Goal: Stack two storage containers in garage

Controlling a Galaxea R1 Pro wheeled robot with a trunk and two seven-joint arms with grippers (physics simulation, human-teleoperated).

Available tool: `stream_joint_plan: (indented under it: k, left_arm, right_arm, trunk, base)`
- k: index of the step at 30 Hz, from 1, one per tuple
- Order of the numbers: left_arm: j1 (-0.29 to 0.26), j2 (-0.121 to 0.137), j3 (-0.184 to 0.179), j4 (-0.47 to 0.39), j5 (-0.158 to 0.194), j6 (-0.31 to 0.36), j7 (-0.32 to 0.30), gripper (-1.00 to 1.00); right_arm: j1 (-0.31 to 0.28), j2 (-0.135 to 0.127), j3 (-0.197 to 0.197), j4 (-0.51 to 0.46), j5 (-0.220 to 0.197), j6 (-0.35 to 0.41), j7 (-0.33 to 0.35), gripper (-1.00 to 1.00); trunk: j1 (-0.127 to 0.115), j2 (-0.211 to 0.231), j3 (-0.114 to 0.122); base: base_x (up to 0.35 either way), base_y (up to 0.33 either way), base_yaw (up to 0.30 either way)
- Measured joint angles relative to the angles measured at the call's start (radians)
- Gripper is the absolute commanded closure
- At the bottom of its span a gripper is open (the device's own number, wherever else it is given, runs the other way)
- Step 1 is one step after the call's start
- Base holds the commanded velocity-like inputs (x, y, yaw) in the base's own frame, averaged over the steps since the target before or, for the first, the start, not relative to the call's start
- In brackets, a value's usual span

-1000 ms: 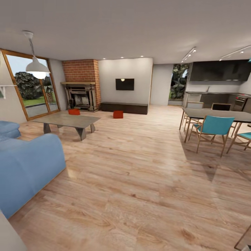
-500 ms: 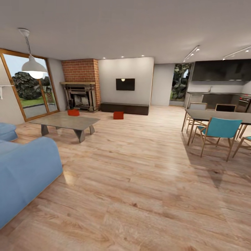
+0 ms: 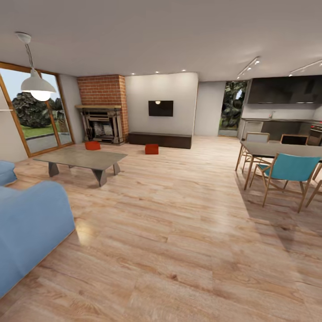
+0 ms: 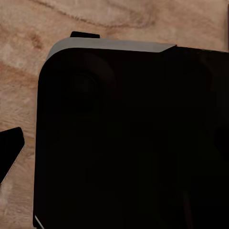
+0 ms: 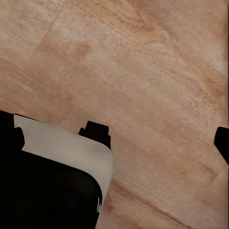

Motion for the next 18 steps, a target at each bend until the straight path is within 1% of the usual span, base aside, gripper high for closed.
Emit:
stream_joint_plan:
  k: [5,18]
  left_arm:
    - [0.0,0.0,0.0,0.0,0.0,0.0,0.0,-1.0]
    - [0.0,0.0,0.0,0.0,0.0,0.0,0.0,-1.0]
  right_arm:
    - [0.0,0.0,0.0,0.0,-0.001,0.001,0.0,-1.0]
    - [0.0,0.002,0.0,0.0,-0.002,-0.001,0.0,-1.0]
  trunk:
    - [0.0,0.0,0.0]
    - [0.0,0.0,0.0]
  base:
    - [0.322,0.01,0.0]
    - [0.322,0.072,0.0]
